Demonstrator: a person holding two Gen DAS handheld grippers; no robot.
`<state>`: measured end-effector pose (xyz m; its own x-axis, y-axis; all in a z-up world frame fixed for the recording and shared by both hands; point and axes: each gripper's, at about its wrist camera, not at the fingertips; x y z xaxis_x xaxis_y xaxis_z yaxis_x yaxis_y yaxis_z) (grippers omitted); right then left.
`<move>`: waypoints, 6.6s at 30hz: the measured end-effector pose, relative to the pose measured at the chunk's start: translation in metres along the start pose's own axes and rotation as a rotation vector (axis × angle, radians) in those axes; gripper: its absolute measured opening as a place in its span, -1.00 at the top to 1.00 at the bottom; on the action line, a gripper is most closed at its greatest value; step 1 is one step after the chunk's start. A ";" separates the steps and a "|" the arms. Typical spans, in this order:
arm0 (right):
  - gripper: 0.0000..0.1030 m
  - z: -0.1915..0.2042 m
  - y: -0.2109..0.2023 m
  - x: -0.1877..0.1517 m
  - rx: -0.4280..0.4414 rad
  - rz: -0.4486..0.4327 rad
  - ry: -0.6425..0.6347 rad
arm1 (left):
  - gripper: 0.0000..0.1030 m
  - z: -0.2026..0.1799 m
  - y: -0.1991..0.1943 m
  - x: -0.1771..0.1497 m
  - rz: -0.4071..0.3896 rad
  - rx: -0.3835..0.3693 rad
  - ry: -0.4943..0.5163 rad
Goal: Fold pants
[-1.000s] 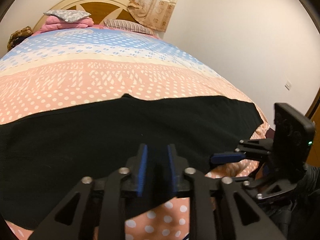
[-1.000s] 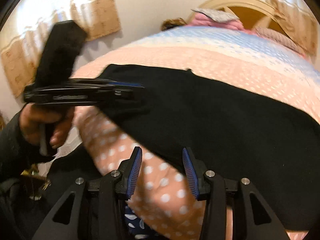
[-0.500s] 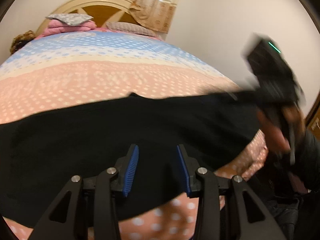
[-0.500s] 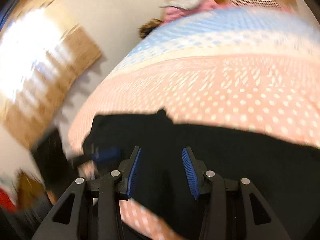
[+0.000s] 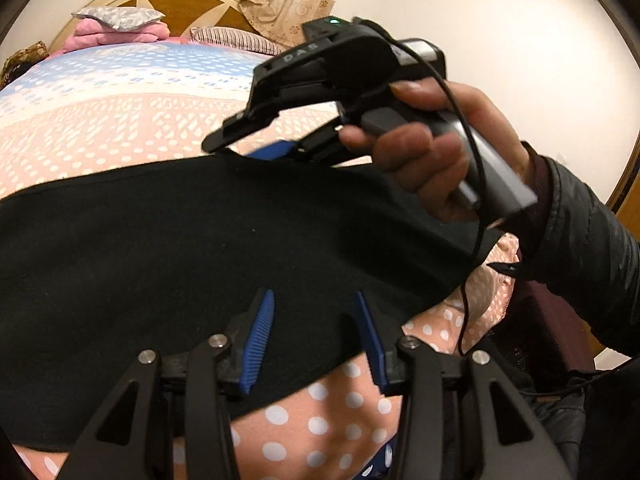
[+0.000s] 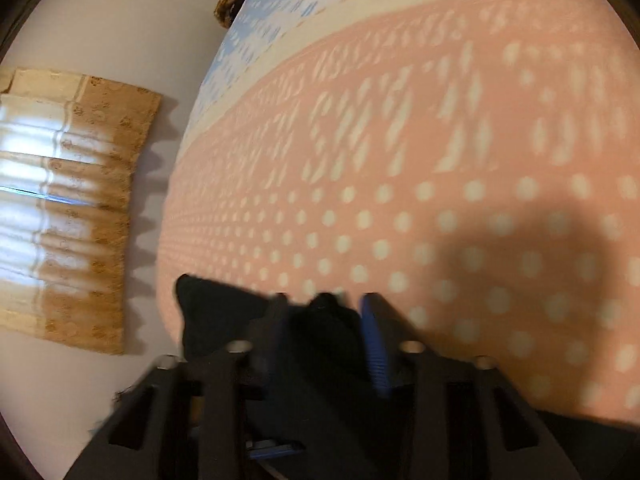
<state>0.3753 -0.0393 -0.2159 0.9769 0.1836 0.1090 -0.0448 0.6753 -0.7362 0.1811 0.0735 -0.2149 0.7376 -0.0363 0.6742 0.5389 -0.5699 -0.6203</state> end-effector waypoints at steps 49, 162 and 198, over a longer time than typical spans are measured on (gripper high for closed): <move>-0.18 -0.003 -0.094 -0.131 -0.379 -0.399 -0.401 | -0.35 0.002 -0.010 -0.003 -0.049 0.177 -0.016; 0.77 -0.111 -0.316 -0.246 -0.512 -0.829 -0.120 | -0.96 -0.113 0.081 0.056 0.010 0.178 0.105; -0.22 -0.114 -0.245 -0.227 -0.386 -0.766 -0.102 | -0.78 -0.123 0.111 0.064 0.086 -0.105 0.068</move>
<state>0.1882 -0.3280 -0.1371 0.6843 -0.1475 0.7141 0.7110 0.3523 -0.6086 0.2381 -0.0926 -0.1915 0.7480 -0.1425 0.6482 0.4269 -0.6446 -0.6342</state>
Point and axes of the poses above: each gripper's, at about its wrist camera, not at the fingertips, and y roughly the way its jaws point, z to its left, x to its top, and after that the axes turned 1 degree about -y, right-handed
